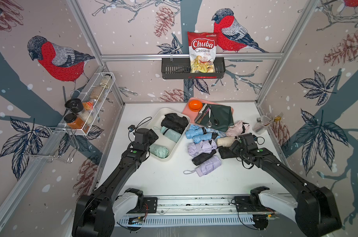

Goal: Put the umbrella into the storage box
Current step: Pick up the umbrella from the center of the board.

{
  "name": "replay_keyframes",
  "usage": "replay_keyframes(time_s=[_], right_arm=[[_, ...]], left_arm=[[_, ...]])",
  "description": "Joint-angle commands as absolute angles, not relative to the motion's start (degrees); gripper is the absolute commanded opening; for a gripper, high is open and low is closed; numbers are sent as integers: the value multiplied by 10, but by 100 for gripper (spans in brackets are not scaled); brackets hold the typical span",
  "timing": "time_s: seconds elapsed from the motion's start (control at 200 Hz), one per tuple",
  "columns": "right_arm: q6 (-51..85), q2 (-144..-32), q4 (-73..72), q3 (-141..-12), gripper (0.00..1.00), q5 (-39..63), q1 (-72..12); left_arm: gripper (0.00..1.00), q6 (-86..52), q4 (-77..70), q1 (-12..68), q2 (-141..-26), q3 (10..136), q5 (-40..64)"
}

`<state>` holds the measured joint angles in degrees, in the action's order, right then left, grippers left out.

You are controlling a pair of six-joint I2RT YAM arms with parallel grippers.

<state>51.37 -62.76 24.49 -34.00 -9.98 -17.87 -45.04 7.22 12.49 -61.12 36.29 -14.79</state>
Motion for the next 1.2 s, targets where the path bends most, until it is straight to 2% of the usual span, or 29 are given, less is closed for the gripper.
replay_keyframes(time_s=[0.0,0.37,0.685,0.83,1.081,1.196], right_arm=[[519,-639,208,-338,95,-76,-173],[526,-691,157,-301,93,-45,-167],[517,-733,124,-272,90,-58,-145],[512,-734,115,-268,73,-53,-139],[500,-674,175,-282,50,-95,-139],[485,-636,209,-291,34,-116,-139]], left_arm=[[97,-446,44,126,-616,364,-144],[97,-449,43,126,-622,363,-145],[97,-455,40,126,-627,361,-144],[97,-456,41,126,-625,361,-147],[98,-460,46,126,-621,360,-154],[98,-464,44,126,-623,358,-156]])
